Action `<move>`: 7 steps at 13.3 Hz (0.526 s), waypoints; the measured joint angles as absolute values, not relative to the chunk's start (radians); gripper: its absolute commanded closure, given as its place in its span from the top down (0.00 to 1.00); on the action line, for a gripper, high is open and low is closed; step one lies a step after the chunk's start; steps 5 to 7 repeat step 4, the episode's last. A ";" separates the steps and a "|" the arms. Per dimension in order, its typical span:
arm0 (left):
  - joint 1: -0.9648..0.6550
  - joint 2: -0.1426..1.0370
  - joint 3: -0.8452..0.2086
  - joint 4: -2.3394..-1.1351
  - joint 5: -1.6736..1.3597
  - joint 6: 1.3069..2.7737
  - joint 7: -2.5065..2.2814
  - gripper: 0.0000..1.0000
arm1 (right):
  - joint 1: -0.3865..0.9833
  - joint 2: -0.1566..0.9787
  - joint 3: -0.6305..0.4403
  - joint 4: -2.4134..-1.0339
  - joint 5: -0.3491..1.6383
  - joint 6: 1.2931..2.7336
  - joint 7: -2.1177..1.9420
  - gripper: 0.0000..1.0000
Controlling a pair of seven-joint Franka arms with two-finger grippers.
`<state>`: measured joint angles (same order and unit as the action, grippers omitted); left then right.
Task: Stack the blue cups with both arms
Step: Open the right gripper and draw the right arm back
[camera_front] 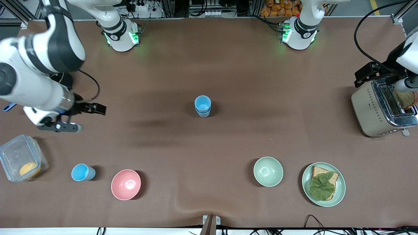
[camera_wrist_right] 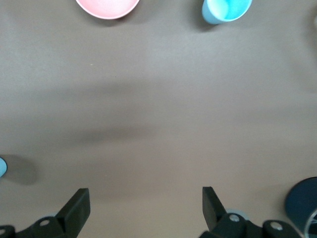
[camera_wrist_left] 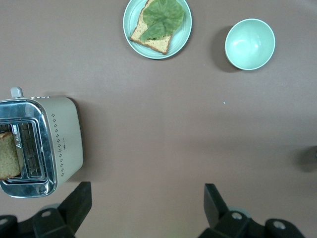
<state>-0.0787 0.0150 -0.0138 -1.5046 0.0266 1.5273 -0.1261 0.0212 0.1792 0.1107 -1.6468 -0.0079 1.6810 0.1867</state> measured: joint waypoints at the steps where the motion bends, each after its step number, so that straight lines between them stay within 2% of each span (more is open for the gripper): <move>1: -0.063 0.015 -0.032 -1.505 0.027 1.527 -0.126 1.00 | 0.002 0.153 0.111 -1.647 -0.008 1.657 0.142 1.00; 4: -0.062 0.018 -0.047 -1.506 0.027 1.527 -0.126 1.00 | -0.046 0.082 0.111 -1.647 -0.009 1.584 0.025 1.00; 7: -0.062 0.018 -0.047 -1.506 0.027 1.527 -0.126 1.00 | -0.046 0.082 0.111 -1.647 -0.009 1.584 0.025 1.00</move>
